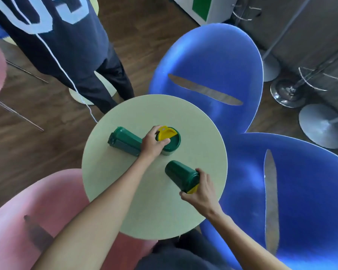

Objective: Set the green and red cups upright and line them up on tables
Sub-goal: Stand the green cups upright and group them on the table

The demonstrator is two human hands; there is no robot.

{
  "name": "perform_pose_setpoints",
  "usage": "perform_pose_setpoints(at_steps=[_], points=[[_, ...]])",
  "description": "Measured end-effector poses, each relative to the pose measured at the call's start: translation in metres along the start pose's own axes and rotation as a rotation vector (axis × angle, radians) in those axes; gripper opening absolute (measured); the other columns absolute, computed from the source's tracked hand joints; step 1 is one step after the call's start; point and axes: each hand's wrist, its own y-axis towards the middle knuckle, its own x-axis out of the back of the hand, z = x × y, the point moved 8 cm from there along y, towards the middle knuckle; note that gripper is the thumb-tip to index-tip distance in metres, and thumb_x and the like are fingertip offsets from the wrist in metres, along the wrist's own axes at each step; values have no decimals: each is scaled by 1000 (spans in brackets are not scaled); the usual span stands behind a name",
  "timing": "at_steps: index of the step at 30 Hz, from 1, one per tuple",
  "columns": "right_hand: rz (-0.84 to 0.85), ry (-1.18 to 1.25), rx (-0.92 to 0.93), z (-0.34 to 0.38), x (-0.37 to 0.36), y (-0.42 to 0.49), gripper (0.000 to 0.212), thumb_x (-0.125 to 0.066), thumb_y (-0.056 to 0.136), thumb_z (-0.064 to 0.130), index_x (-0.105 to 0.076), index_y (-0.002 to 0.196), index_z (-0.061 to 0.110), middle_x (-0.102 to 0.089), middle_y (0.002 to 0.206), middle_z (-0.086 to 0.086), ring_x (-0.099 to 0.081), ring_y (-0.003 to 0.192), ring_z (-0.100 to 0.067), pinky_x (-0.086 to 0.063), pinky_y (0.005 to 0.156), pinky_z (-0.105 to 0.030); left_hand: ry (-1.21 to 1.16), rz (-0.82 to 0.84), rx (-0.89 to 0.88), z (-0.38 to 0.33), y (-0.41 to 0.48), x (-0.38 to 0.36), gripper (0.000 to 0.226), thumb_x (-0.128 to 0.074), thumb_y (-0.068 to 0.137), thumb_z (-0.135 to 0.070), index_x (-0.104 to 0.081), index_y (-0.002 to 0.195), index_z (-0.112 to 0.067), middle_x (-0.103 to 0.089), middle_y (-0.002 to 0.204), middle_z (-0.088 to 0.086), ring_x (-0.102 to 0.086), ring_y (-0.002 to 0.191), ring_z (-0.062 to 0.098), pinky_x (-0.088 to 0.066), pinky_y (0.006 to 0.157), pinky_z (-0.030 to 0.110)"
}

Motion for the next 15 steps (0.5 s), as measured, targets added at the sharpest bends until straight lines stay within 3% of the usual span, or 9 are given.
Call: perform_pose_setpoints(at_steps=[6, 15], points=[[-37, -98, -4, 48, -8, 15, 94, -74, 65, 45, -31, 143, 16, -42, 133, -2, -38, 119, -24, -34, 97, -26, -32, -27, -2, 2, -2, 3, 53, -77, 77, -16, -60, 127, -16, -66, 120, 4, -58, 104, 19, -41, 88, 22], [-59, -198, -28, 67, -13, 31, 96, -76, 64, 47, -32, 140, 8, -46, 131, -8, -38, 118, -29, -37, 101, -33, -60, -9, 5, 5, 3, 2, 55, -79, 74, -14, -61, 126, -14, -66, 123, 9, -59, 116, 24, -45, 94, 28]])
